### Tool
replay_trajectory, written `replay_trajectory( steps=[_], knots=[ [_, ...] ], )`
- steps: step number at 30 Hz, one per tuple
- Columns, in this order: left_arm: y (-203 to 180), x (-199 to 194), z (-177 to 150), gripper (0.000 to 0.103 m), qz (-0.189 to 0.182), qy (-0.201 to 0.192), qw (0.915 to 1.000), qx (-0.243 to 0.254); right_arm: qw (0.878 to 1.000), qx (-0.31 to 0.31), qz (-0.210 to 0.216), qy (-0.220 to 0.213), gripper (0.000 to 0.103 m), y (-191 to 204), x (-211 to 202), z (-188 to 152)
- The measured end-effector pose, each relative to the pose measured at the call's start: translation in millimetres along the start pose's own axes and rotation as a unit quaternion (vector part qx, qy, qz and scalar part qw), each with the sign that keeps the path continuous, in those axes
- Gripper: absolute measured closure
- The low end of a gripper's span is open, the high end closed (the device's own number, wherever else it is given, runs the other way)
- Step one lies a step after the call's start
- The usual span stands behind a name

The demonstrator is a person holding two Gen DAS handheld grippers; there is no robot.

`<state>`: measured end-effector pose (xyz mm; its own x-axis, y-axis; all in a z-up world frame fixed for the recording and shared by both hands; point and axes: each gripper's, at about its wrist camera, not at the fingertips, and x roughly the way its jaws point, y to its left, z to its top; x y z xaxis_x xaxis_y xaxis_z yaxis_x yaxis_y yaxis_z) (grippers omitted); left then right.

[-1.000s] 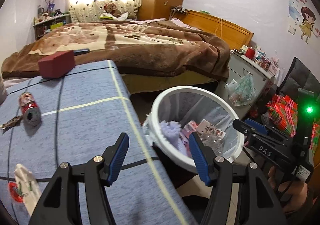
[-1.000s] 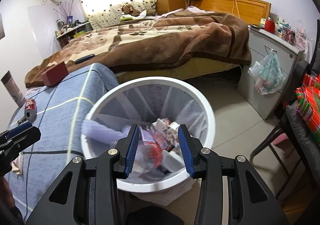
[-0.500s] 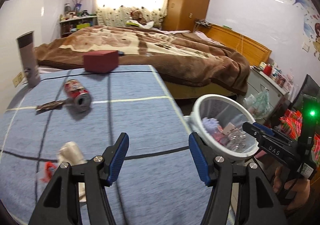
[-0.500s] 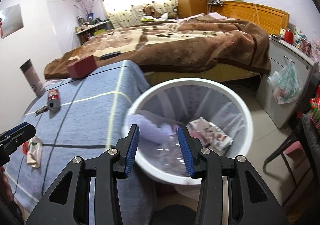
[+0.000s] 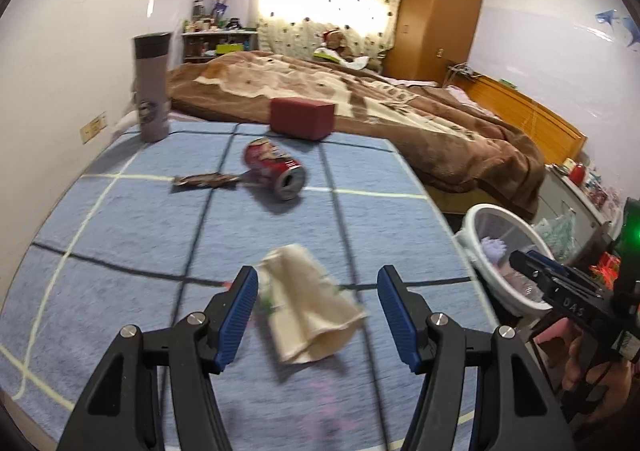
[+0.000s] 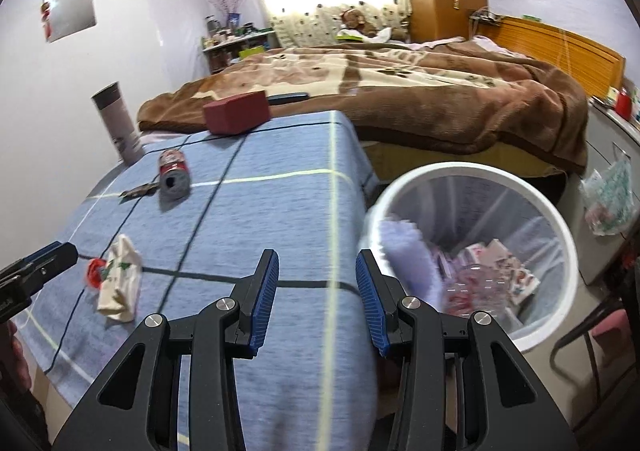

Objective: Collect trash
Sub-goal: 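Move both tools back toward the beige cloth and red cup lid, then grasp the beige cloth with the right tool while the left tool approaches the red lid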

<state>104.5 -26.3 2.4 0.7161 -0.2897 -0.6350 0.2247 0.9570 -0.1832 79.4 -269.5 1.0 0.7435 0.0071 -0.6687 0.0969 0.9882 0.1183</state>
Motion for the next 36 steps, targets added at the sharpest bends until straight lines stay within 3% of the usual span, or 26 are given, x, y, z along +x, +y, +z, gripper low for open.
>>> replay_trajectory(
  steps=[13,25,34,36],
  knots=[
    [69.9,-11.8,-23.2,0.039,0.038,0.013,0.9978,-0.052,0.996,-0.043,0.077,0.025,0.061,64.8,12.2,-8.2],
    [89.2,-10.0,-30.8,0.039,0.016,0.025,0.9982,-0.052,0.985,-0.077,0.143,0.056,0.061,118.6,29.0,-12.2],
    [91.8,2.0,-26.0,0.038,-0.007,0.035,0.9984,-0.045,0.981,-0.103,0.136,0.095,0.061,134.0,47.1,-19.2],
    [92.0,5.5,-25.7,0.038,-0.015,0.039,0.9980,-0.047,0.980,-0.102,0.138,0.099,0.068,135.4,48.9,-20.2]
  ],
)
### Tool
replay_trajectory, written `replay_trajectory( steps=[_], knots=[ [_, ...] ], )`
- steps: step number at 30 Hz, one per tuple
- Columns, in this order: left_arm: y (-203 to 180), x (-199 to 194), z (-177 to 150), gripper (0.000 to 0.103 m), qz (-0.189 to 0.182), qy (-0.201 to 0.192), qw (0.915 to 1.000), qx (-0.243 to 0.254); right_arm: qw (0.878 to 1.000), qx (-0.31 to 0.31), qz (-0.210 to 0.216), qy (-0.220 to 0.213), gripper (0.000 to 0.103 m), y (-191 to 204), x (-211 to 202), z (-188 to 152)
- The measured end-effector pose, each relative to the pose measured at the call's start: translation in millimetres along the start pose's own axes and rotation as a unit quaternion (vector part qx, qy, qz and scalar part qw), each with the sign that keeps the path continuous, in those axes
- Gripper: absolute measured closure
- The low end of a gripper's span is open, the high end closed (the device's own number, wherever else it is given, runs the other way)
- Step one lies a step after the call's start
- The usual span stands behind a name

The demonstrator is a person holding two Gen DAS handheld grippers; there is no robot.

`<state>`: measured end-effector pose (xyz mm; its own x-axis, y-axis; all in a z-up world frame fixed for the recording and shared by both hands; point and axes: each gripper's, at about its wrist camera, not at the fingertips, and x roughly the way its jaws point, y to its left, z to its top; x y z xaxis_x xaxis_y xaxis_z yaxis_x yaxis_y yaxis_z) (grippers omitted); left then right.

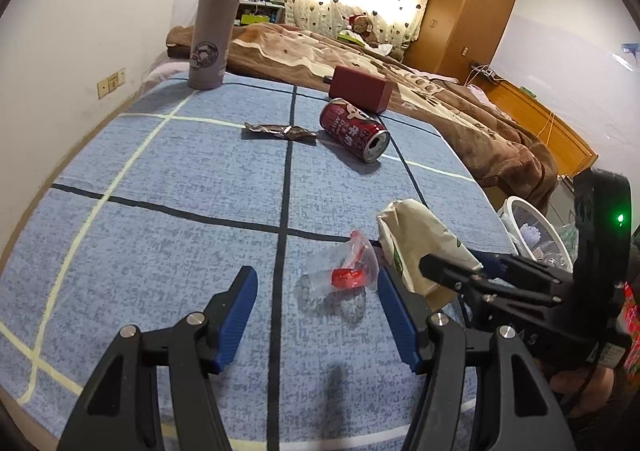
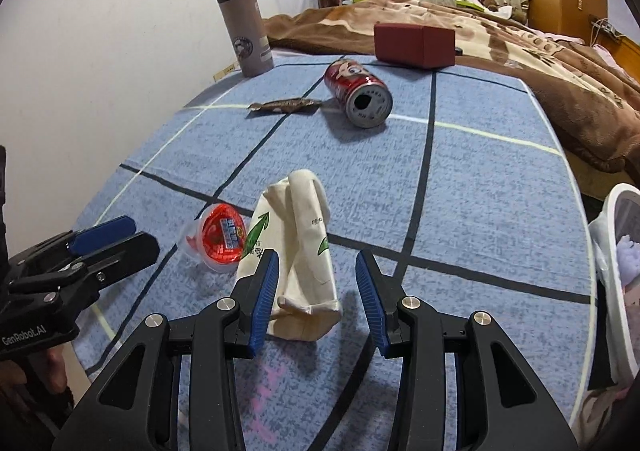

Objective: Collect trash
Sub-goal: 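Grasp the beige cloth with the right tool while the left tool approaches the red lid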

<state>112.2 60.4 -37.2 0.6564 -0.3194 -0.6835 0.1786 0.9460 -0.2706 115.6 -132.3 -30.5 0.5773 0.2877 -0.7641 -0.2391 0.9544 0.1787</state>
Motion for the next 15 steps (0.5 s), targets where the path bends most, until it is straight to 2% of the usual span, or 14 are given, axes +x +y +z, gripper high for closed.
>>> replay_trajectory(
  steps=[2,4,9,11,15],
  knots=[
    [-1.2,3.4,0.2,0.038,-0.006,0.004,1.0000,0.001,1.000,0.004,0.001,0.001,0.076,-0.4,0.6,-0.7],
    [-1.9,6.8,0.7,0.038,-0.010,0.008,0.9999,0.000,1.000,0.006,0.001,-0.001,0.078,-0.3,0.8,-1.0],
    [-5.2,13.0,2.8,0.038,-0.018,0.013,0.9997,0.001,1.000,0.011,-0.011,-0.018,0.095,0.3,-5.1,-3.1],
    [-6.4,17.2,3.6,0.038,-0.019,0.018,0.9997,0.002,0.999,0.008,-0.025,-0.022,0.095,0.1,-7.6,-4.9],
    [-9.5,25.7,4.1,0.038,-0.017,0.026,0.9995,0.004,0.999,0.018,-0.021,-0.022,0.095,-7.2,-7.6,-4.8]
  ],
)
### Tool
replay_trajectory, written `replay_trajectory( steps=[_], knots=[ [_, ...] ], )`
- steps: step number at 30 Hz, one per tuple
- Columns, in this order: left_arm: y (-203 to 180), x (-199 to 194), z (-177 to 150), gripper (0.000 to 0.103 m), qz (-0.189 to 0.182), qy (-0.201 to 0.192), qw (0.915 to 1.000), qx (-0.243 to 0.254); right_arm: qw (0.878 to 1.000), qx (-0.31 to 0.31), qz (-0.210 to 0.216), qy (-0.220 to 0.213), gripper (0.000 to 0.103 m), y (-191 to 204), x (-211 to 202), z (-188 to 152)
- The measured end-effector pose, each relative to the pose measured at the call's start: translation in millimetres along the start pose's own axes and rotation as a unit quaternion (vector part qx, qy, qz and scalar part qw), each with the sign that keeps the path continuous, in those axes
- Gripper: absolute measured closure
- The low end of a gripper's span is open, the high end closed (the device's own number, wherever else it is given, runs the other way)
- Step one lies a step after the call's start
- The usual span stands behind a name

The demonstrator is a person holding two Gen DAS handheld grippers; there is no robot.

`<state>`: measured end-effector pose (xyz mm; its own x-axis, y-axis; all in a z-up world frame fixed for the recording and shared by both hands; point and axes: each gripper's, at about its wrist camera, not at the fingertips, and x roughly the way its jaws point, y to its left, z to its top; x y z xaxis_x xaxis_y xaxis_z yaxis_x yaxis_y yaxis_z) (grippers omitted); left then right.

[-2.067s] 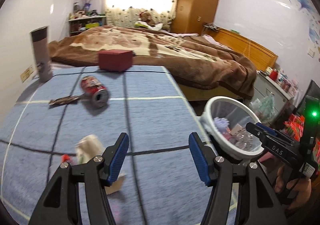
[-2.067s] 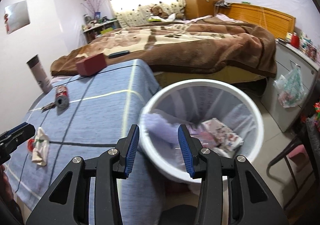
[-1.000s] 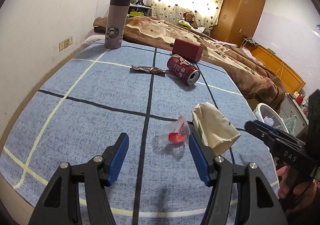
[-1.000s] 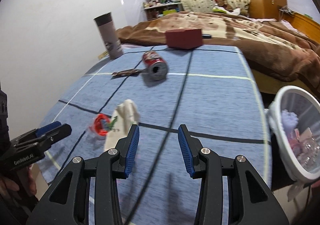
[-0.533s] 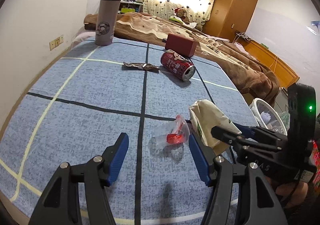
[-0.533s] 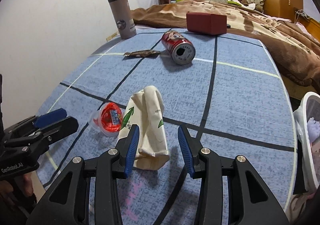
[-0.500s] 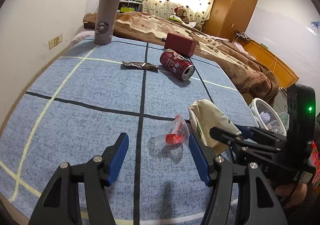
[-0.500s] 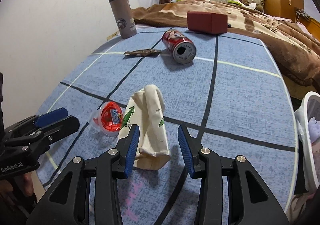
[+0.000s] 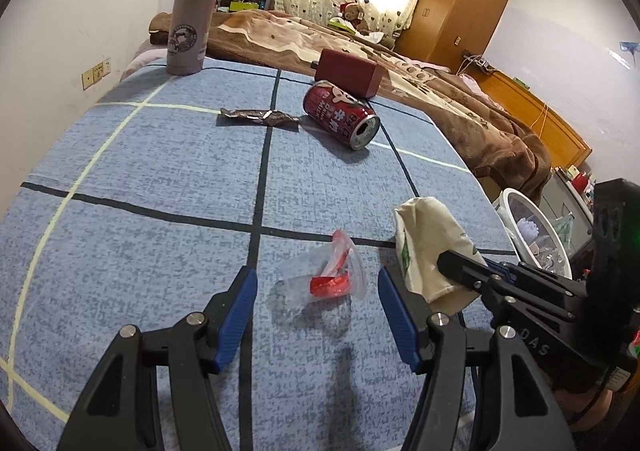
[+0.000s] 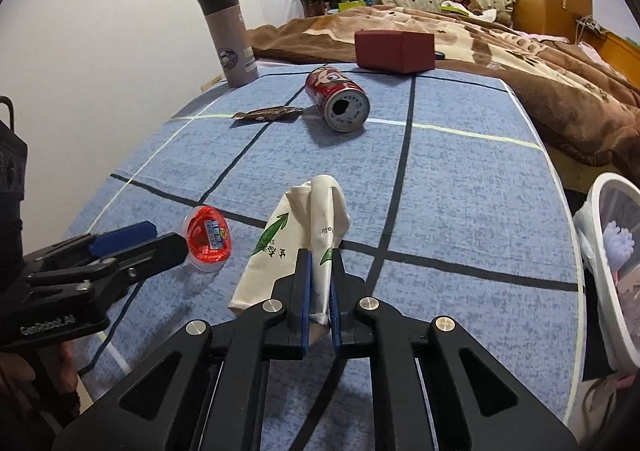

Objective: Collect trash
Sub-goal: 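Grasp the beige cloth with the right tool while the left tool approaches the red lid, then grasp the clear plastic with red lid using the left tool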

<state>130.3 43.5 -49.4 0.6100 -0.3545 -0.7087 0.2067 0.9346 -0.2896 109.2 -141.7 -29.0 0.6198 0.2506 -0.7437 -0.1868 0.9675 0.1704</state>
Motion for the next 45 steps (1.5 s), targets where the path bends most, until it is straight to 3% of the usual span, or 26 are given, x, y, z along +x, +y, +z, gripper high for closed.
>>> replay_trajectory(
  steps=[18,22,25,45],
  knots=[
    [-1.7,21.8,2.5,0.038,0.024,0.016,0.9995,-0.010,1.000,0.017,-0.012,-0.012,0.096,-15.8,-5.0,-1.0],
    [-3.9,23.7,2.4,0.055,0.029,0.017,0.9994,-0.004,1.000,0.017,-0.011,-0.014,0.096,-16.2,-4.8,-1.2],
    [-4.7,23.7,2.2,0.059,0.030,0.019,0.9994,-0.003,1.000,0.018,-0.010,-0.014,0.096,-17.8,-5.6,-1.8],
    [-26.7,9.0,7.0,0.059,0.043,0.002,0.9989,0.018,0.999,0.034,-0.007,-0.030,0.096,-35.3,-18.8,-2.2]
  ],
)
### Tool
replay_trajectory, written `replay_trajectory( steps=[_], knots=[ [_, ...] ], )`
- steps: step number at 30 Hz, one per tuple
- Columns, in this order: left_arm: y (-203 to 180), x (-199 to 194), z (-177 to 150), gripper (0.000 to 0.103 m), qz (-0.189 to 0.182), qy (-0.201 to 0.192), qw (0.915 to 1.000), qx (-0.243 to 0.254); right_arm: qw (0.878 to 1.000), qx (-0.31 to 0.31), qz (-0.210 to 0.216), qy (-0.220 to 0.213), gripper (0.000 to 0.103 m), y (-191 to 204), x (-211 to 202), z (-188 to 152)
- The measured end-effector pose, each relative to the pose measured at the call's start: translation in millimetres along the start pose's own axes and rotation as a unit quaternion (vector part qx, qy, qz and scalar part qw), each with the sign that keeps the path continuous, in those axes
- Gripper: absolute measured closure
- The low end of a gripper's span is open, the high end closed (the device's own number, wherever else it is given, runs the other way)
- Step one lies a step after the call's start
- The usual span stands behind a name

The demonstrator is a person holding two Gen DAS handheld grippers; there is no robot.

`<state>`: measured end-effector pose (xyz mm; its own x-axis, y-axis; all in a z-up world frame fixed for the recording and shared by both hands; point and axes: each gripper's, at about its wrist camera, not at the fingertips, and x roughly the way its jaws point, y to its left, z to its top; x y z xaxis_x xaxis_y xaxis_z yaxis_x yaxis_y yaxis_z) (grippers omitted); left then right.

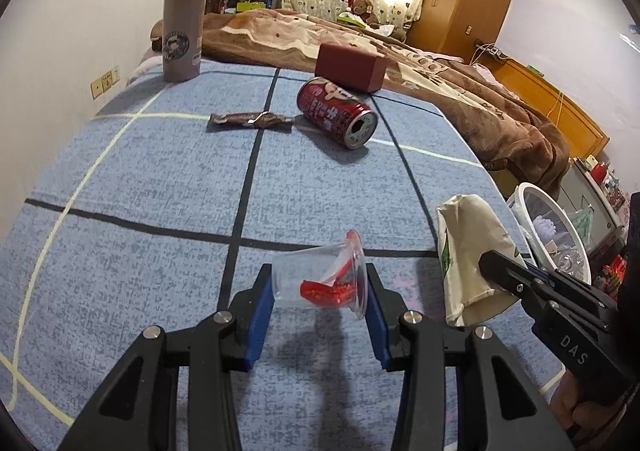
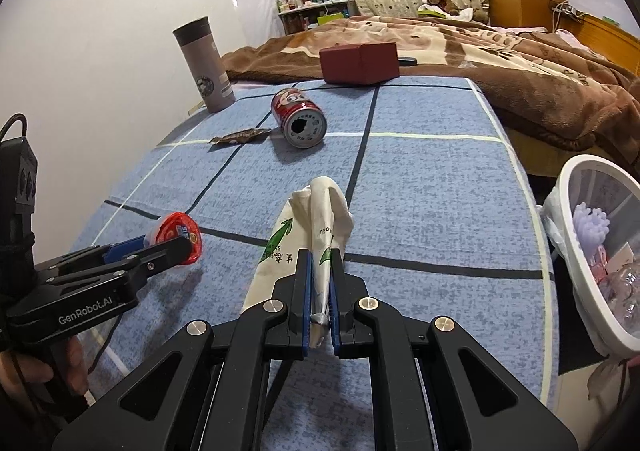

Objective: Collect trash
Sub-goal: 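Grasp the clear plastic with red lid using the left tool, then carry the cloth and red lid over the wastebasket and open both tools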

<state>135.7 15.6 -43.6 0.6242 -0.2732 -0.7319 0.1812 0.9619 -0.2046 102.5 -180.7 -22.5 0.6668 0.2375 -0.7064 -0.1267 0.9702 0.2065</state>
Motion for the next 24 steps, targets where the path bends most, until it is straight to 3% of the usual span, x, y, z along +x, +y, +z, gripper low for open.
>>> replay_trajectory(
  steps=[13,24],
  knots=[
    [-31.0,-10.9,7.8,0.059,-0.011,-0.015,0.9995,0.025,0.999,0.025,-0.003,-0.029,0.096,-22.9,-22.7,2.8],
    [-80.9,-11.6,17.3,0.059,-0.038,-0.024,0.9969,0.064,0.996,0.058,-0.032,-0.057,0.096,-58.4,-46.8,3.6]
  ],
)
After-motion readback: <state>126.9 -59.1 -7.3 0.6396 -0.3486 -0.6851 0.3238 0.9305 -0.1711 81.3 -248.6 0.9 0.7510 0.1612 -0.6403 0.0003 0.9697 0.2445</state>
